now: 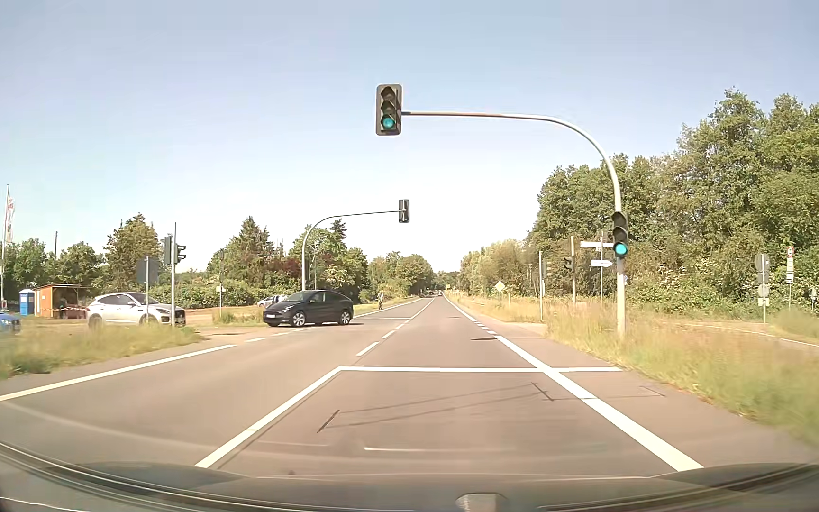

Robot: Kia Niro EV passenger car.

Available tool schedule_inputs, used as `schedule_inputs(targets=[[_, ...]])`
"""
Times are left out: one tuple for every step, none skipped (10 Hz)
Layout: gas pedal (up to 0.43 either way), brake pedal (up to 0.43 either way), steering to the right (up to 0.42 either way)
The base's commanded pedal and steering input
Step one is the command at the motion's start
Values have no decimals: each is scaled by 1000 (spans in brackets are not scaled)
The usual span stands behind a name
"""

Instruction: Follow the waypoints while adhering to traffic rules and regulations

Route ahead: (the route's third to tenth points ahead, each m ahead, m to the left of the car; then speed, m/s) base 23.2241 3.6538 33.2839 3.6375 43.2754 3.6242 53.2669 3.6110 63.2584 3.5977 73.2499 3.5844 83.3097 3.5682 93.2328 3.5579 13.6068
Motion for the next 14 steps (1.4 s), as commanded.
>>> schedule_inputs(targets=[[299,30,-1],[299,30,-1],[299,30,-1],[299,30,-1],[299,30,-1],[299,30,-1],[299,30,-1],[311,30,-1],[311,30,-1],[311,30,-1],[311,30,-1],[311,30,0],[311,30,-1],[319,30,-1]])
